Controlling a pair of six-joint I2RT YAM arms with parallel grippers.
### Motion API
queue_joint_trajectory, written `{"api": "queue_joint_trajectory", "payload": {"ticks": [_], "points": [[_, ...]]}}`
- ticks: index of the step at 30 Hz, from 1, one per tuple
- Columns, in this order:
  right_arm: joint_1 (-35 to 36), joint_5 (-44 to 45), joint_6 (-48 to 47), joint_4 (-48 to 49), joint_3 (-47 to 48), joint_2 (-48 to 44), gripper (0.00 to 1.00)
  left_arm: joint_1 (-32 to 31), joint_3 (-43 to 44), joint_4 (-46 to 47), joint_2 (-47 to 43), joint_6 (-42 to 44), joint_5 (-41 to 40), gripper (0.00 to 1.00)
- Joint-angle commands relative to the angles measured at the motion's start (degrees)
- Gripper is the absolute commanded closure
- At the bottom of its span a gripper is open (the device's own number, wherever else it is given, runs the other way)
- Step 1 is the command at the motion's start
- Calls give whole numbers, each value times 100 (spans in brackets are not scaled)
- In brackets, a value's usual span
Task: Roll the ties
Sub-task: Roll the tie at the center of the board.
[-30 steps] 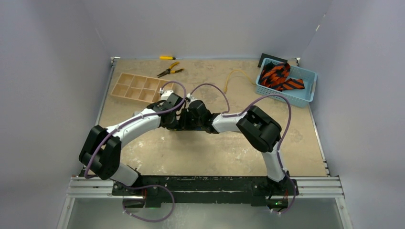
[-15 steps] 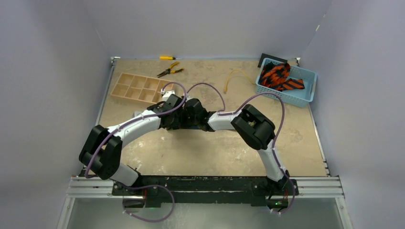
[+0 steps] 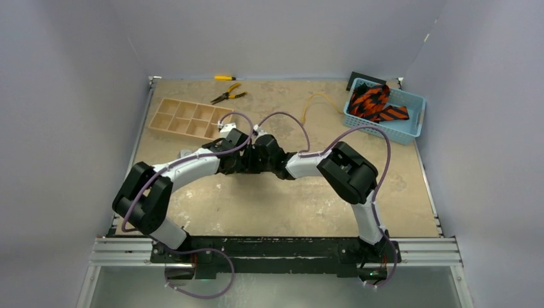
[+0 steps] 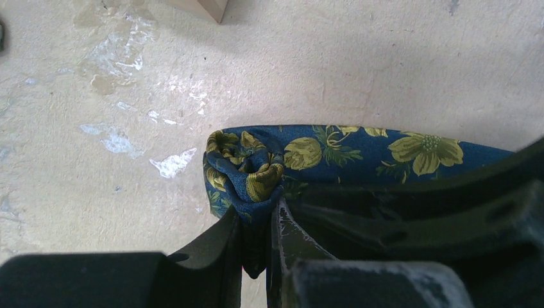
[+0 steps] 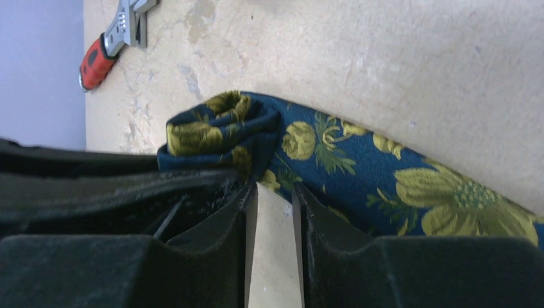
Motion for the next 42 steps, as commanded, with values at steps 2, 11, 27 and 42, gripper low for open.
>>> {"api": "queue_joint_trajectory", "payload": {"ticks": [2,11,27,42], "points": [[106,-39,-91,-140,-220,-427,67,-69,-77,263,269,-150,134,100],[-94,401,-33,-523,-741,-1289,66,-73,73,282,442,-43,199,100],[-578,1626,-542,-672,-2083,-2501,63,-193,539,324,1032,263,804,76],[-640,1675,-675,-517,-2189,-2528,62,-295,1051,64,1136,298,703,60]]}}
